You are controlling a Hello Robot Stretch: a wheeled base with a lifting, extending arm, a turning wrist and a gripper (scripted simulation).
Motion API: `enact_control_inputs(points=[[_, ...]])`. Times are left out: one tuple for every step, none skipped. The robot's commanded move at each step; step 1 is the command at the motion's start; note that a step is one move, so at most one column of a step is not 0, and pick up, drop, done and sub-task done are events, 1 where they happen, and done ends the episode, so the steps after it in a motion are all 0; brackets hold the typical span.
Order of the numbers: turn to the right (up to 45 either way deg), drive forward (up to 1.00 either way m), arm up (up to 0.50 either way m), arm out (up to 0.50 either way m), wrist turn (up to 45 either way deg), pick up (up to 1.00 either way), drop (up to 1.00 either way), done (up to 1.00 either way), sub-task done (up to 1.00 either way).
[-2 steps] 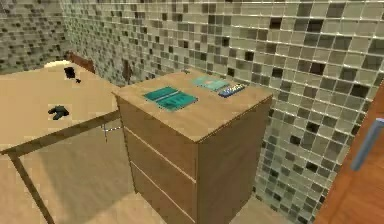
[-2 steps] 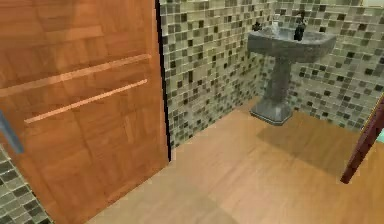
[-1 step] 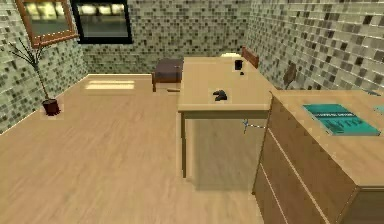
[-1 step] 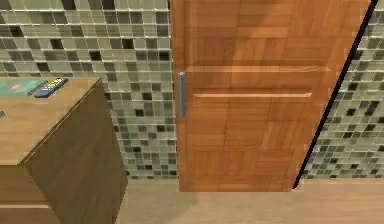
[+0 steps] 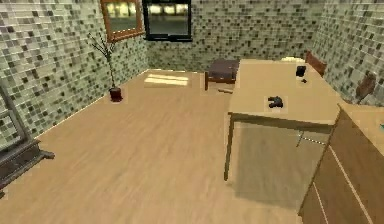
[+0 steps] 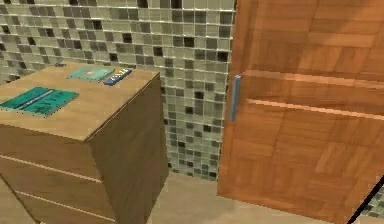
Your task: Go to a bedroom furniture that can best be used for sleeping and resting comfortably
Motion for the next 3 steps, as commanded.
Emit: enact_control_inputs(points=[[0.0,0.25,0.0,0.0,0.0,0.0,0.0,0.0,0.0],[-30.0,0.0,0.0,0.0,0.0,0.0,0.0,0.0,0.0],[0.0,0.9,0.0,0.0,0.0,0.0,0.0,0.0,0.0]])
